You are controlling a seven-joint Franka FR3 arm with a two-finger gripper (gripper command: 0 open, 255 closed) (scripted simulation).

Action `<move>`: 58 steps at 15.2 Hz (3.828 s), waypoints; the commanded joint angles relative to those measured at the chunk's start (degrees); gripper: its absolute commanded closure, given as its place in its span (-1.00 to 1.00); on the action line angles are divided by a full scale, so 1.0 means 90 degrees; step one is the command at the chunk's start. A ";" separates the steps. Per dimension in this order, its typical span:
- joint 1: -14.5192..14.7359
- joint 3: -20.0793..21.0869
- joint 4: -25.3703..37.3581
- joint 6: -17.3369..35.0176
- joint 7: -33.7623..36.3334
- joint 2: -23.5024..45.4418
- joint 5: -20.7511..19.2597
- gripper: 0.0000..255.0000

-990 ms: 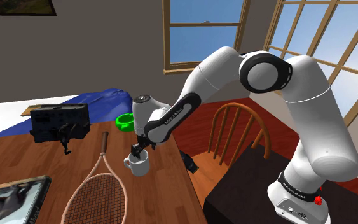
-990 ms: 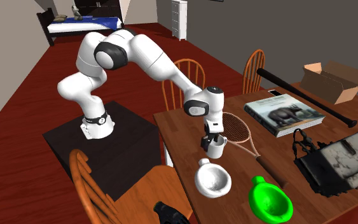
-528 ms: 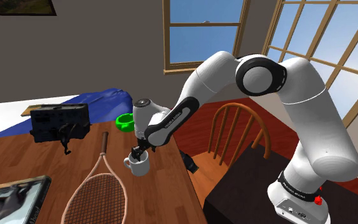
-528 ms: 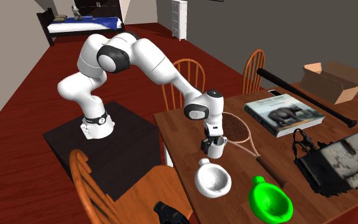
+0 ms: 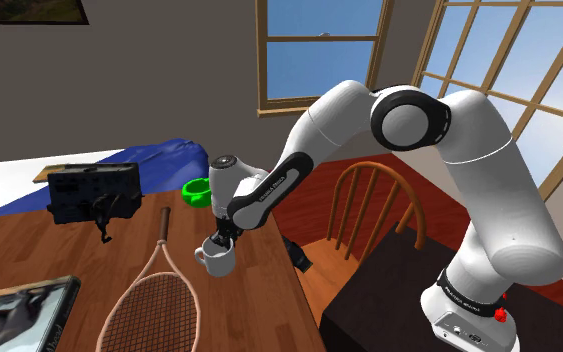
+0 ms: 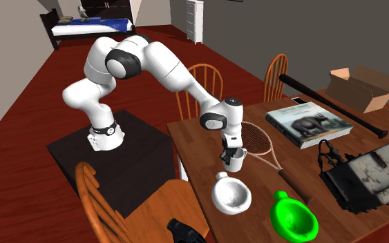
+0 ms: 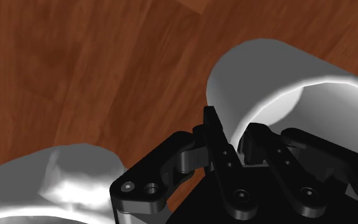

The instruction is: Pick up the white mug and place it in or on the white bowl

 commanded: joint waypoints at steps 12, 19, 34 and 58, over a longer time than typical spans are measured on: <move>-0.0085 0.0119 -0.0080 -0.0364 -0.0085 -0.0446 0.0125 1.00; -0.0162 0.0228 -0.0091 -0.0760 -0.0176 -0.0858 0.0259 1.00; -0.0282 0.0411 0.0126 -0.1702 -0.0369 -0.1603 0.0543 1.00; -0.1663 -0.0016 0.1589 -0.2404 -0.2465 -0.0915 0.0834 1.00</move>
